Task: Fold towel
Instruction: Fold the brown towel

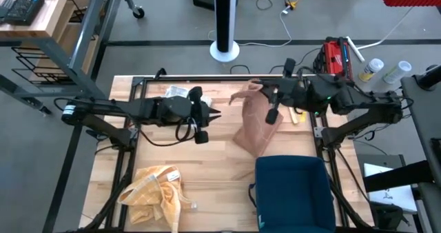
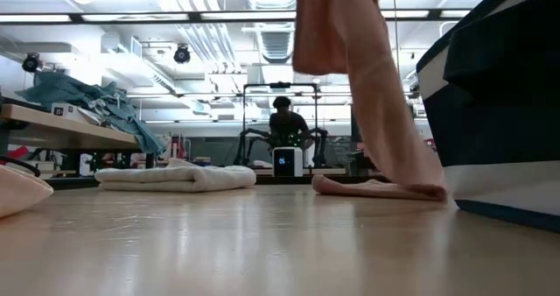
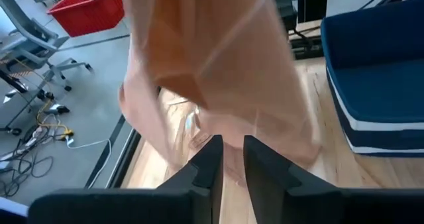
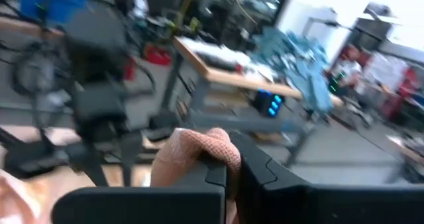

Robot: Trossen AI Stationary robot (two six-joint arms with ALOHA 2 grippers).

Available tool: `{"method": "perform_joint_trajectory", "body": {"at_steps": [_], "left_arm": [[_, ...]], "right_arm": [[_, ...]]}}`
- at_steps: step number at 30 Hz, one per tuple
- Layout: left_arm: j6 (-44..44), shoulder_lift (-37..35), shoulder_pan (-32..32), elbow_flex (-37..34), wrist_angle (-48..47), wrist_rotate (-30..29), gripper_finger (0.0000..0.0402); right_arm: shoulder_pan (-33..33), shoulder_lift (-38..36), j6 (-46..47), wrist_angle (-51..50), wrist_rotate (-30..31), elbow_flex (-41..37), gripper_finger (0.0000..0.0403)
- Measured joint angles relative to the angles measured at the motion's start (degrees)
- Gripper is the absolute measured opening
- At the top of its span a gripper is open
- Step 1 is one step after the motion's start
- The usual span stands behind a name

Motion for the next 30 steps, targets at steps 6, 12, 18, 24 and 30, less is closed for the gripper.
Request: {"method": "perform_joint_trajectory", "body": {"at_steps": [6,12,18,24,30], "left_arm": [[0.02,1.9,0.34,-0.67,1.76,-0.13,0.0088],[0.0,4.42,0.32,-0.75,3.05,-0.02,0.0132],[-1.46,6.23,0.12,-0.75,2.83,1.04,0.0186],[-2.04,8.6,0.04,-0.96,-0.01,2.51,0.0244],[-2.12,11.86,0.15,-3.74,0.44,2.47,0.0284]], "right_arm": [[0.14,-0.17,-0.21,1.27,-5.22,2.02,0.0],[0.13,0.31,-0.16,0.82,-5.16,2.03,0.0],[0.11,1.25,-0.16,-0.66,-4.63,2.01,0.0],[-0.02,1.18,-0.14,-2.46,-2.12,2.01,0.0],[0.0,1.18,-0.14,-2.74,-1.69,2.01,0.0]]}}
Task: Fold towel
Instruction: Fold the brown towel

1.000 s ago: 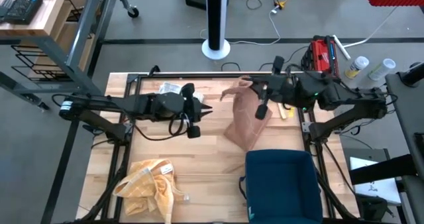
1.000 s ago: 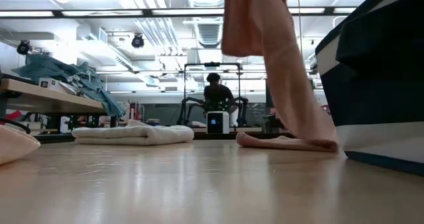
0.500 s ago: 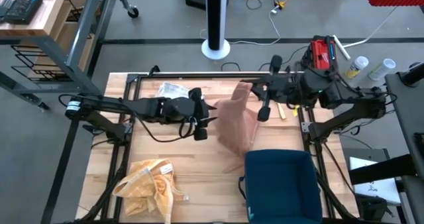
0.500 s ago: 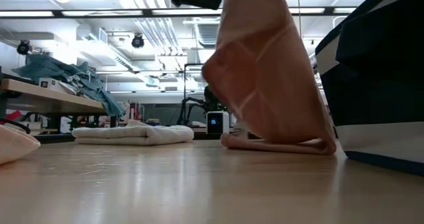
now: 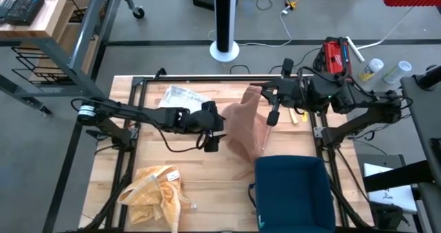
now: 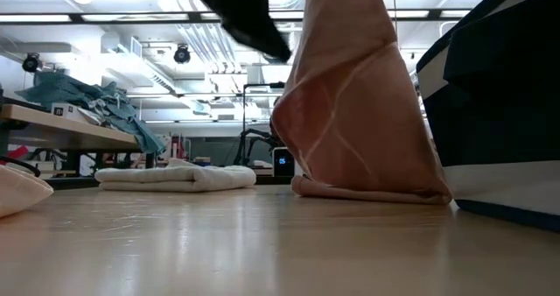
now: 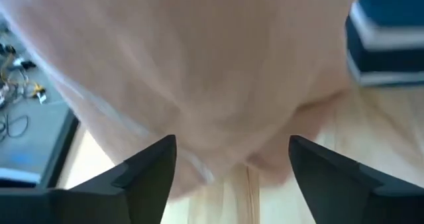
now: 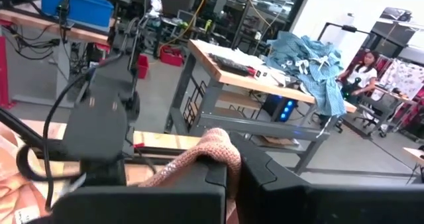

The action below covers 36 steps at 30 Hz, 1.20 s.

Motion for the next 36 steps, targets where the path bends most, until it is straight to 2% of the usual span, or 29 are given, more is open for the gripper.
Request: {"method": "perform_joint_trajectory", "body": {"at_steps": [2,6,10,15,20,23,25,30,32,36], "left_arm": [[0.41,1.2,0.0,-1.46,-0.05,-1.38,0.0291],[4.47,4.15,0.02,-4.77,3.74,-12.82,0.0294],[8.99,7.69,0.04,-8.04,11.9,-20.48,0.0288],[12.23,10.85,-0.02,-10.07,21.11,-25.66,0.028],[12.74,11.6,0.02,-9.62,26.32,-25.59,0.0261],[12.77,11.11,-0.17,-9.75,26.07,-25.59,0.0225],[12.93,9.9,-0.29,-9.75,26.05,-26.02,0.0182],[16.14,6.17,-0.48,-9.75,25.52,-26.29,0.0026],[16.52,4.39,-0.48,-9.75,25.69,-26.85,0.0014],[18.18,-0.28,-0.92,-9.75,24.16,-32.08,0.0002]], "right_arm": [[-0.02,0.0,0.0,-0.18,0.03,0.0,0.0],[-0.02,0.0,0.05,-0.51,0.05,-0.04,0.0],[-0.02,0.33,0.46,-0.76,0.06,-0.09,0.0],[-0.02,1.37,0.68,-0.85,0.09,-0.13,0.0],[-0.02,2.22,0.65,-0.66,0.56,-0.09,0.0],[0.0,2.49,0.44,-1.75,2.94,-0.15,0.0],[-0.02,2.52,0.48,-2.28,4.01,-0.15,0.0],[-0.02,2.36,0.71,-4.22,6.63,-0.13,0.0],[-0.02,2.25,1.1,-4.12,6.65,-0.13,0.0],[0.0,1.83,-0.04,-4.18,9.1,-0.13,0.0]]}}
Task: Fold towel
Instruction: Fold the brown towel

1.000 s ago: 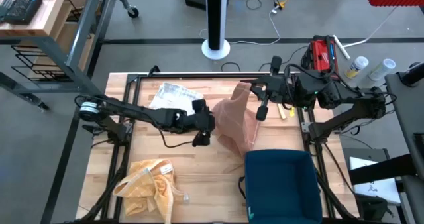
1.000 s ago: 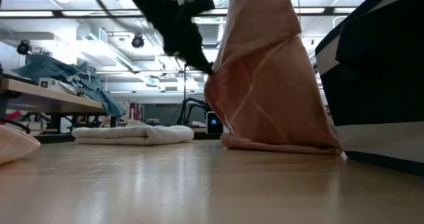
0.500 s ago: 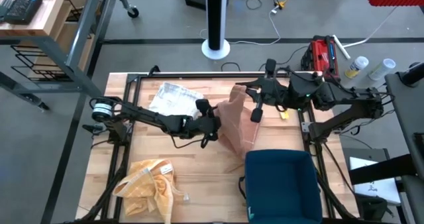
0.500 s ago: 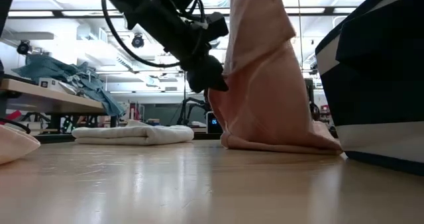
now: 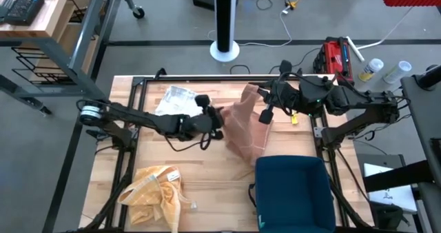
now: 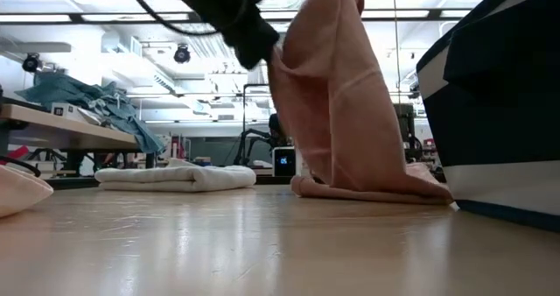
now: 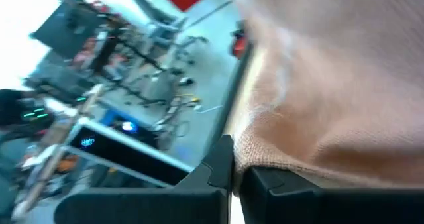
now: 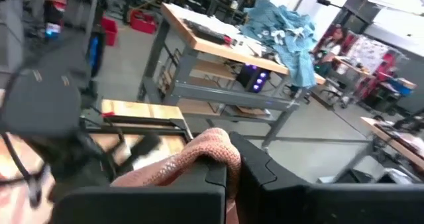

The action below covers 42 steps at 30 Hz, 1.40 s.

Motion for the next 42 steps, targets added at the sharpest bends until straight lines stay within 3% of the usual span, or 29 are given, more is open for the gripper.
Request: {"method": "perform_joint_trajectory", "body": {"at_steps": [4,10,15,22,29,33,36,42], "left_arm": [[4.53,-6.66,-1.83,0.0,-0.73,-5.74,0.0001],[8.27,-17.66,-2.49,0.02,-1.16,-6.64,0.0001],[15.84,-24.76,-2.49,1.11,-0.05,-12.06,0.0001],[28.63,-25.78,-2.43,9.87,0.03,-19.74,0.0],[42.91,-20.1,-2.36,25.85,-0.27,-24.61,0.0],[39.69,-17.47,-3.23,33.39,-5.08,-24.5,0.0],[32.0,-15.83,-3.93,35.04,-13.8,-24.42,0.0],[4.12,-13.46,-4.97,34.38,-39.83,-24.05,0.0]], "right_arm": [[0.0,-0.73,-1.03,-1.69,4.61,1.42,0.0],[0.0,-1.58,-3.64,-3.15,9.74,4.13,0.0],[0.07,-1.56,-9.21,-1.99,16.59,7.55,0.0],[0.68,-1.07,-15.68,2.43,16.98,13.6,0.0],[1.67,-0.88,-19.62,2.9,21.33,18.23,0.0],[3.25,-0.95,-15.92,-2.56,26.26,17.86,0.0],[3.89,-0.9,-4.28,-16.56,26.38,17.56,0.0],[5.45,-0.01,27.16,-45.61,15.99,15.6,0.0]]}}
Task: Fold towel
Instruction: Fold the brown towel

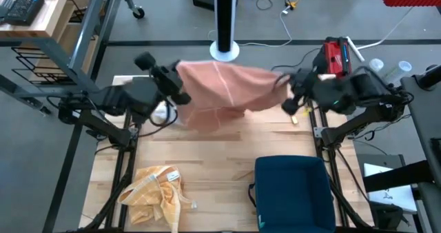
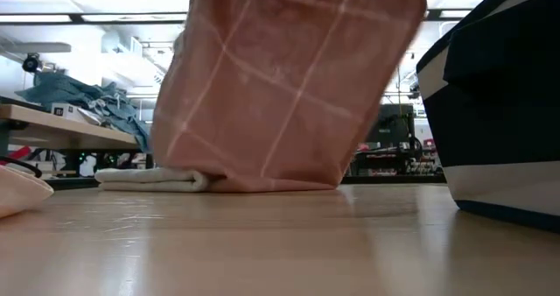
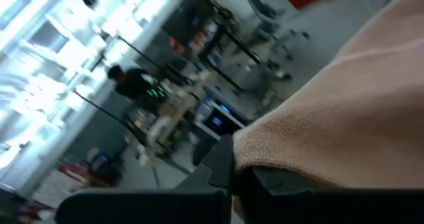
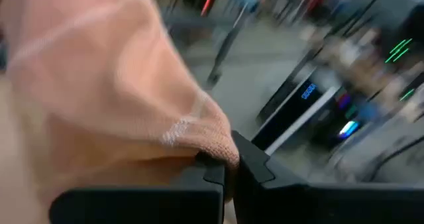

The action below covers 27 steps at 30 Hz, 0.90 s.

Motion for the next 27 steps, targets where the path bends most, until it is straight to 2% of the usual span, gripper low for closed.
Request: {"method": "perform_joint_trajectory", "body": {"at_steps": [3,7,11,15,19,22,27], "left_arm": [[-15.57,2.19,-1.43,-0.21,-12.54,2.8,0.0],[-32.69,4.81,-3.49,-0.29,-24.83,7.94,0.0],[-44.76,7.16,-5.75,-0.29,-32.37,17.2,0.0],[-51.35,8.52,-7.59,-0.5,-34.5,29.61,0.0],[-53.48,9.88,-9.31,-2.38,-34.19,40.65,0.0],[-53.72,10.04,-11.09,-5.86,-33.16,46.81,0.0],[-58.9,9.99,-14.48,-11.78,-31.7,55.55,0.0]], "right_arm": [[1.54,0.44,7.19,-4.5,-6.41,-3.2,0.0],[2.49,0.37,10.29,-3.95,-16.04,-7.39,0.0],[2.97,0.77,10.14,0.26,-24.84,-12.07,0.0],[3.02,1.07,9.56,5.43,-30.11,-16.14,0.0002],[2.97,1.11,10.43,5.8,-32.99,-19.31,0.0018],[2.97,1.11,10.52,5.49,-35.93,-21.66,0.0029],[4.14,1.09,7.98,5.47,-49.54,-24.59,0.0016]]}}
